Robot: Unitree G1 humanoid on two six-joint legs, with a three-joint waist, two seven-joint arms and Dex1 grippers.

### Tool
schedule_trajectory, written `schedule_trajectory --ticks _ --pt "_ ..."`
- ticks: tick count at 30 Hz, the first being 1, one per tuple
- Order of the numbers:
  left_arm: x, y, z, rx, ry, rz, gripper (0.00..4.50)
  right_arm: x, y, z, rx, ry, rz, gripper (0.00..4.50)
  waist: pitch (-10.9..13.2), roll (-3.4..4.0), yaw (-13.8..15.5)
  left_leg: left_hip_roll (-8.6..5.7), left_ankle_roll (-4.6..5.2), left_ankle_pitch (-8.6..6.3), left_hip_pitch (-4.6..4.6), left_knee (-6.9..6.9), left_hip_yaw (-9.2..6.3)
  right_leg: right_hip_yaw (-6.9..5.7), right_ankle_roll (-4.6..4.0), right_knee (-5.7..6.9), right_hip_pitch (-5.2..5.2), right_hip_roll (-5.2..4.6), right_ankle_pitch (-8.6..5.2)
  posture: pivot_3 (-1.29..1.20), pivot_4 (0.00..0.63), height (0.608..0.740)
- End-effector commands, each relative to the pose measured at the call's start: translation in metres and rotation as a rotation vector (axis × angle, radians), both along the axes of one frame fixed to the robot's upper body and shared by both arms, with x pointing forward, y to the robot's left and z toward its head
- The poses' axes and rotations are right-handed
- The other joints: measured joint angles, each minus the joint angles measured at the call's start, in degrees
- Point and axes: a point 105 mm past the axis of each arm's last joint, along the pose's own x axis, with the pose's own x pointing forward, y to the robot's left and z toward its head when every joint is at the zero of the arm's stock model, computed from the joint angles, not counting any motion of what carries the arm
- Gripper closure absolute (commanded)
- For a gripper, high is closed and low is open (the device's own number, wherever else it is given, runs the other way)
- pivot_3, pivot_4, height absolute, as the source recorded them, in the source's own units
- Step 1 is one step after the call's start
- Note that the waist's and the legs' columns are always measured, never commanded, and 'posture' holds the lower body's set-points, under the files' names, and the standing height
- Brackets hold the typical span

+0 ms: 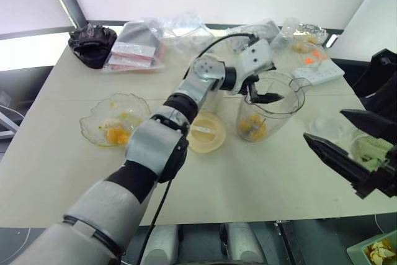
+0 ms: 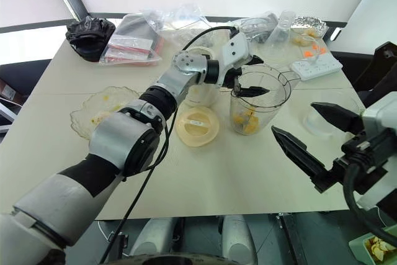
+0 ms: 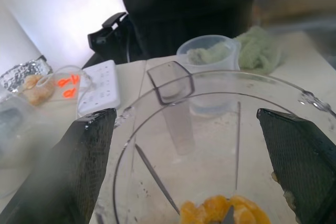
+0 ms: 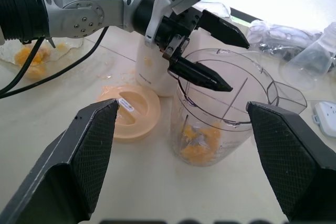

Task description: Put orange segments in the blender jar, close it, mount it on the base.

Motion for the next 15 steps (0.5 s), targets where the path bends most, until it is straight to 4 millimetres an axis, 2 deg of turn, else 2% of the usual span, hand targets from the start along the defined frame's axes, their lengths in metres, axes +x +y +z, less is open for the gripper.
schedule_trajectory --ticks 1,4,7,9,11,15 --pt "0.003 0.002 0.039 -0.106 -0.053 0.023 0.04 0.0 0.001 0.004 -0.007 -0.036 0.005 0.4 0.0 0.0 -0.01 0.0 0.0 0.0 0.0 0.0 0.0 0.0 0.0 0.0 0.0 0.0 0.0 0.0 0.15 0.74" --pt "0.006 0.016 0.061 -0.173 -0.052 0.014 0.04 0.001 -0.002 0.001 -0.003 -0.031 0.0 0.4 0.01 -0.01 -0.05 -0.01 0.0 0.0 0.0 0.0 0.0 0.0 0.01 0.0 0.0 0.01 0.0 0.0 0.15 0.74" --pt "0.009 0.036 0.073 -0.194 -0.066 -0.003 0.04 0.002 -0.005 -0.005 0.001 -0.018 -0.008 0.4 -0.01 0.02 -0.19 0.0 0.0 0.0 0.02 -0.01 0.02 0.0 0.01 0.01 0.0 0.02 0.01 0.0 0.15 0.74" --pt "0.01 0.046 0.077 -0.203 -0.065 -0.01 0.04 0.001 -0.01 -0.008 0.006 -0.011 -0.02 0.4 -0.01 0.02 -0.11 0.01 0.0 0.0 0.04 -0.01 0.02 0.0 0.01 0.02 0.0 0.03 0.01 0.0 0.15 0.74" --pt "0.013 0.068 0.08 -0.205 -0.055 -0.018 0.04 0.003 -0.012 -0.015 0.016 0.006 -0.033 0.4 -0.01 0.02 -0.1 0.01 0.0 0.0 0.04 0.0 0.0 0.0 0.0 0.03 0.0 0.03 0.01 0.0 0.15 0.74" --pt "0.014 0.103 0.071 -0.168 -0.04 -0.029 0.04 0.002 -0.033 -0.03 0.041 0.04 -0.093 0.4 -0.03 0.06 -0.14 0.02 0.0 0.0 0.04 -0.02 -0.02 0.0 0.01 0.04 0.0 0.03 0.01 0.0 0.15 0.74"
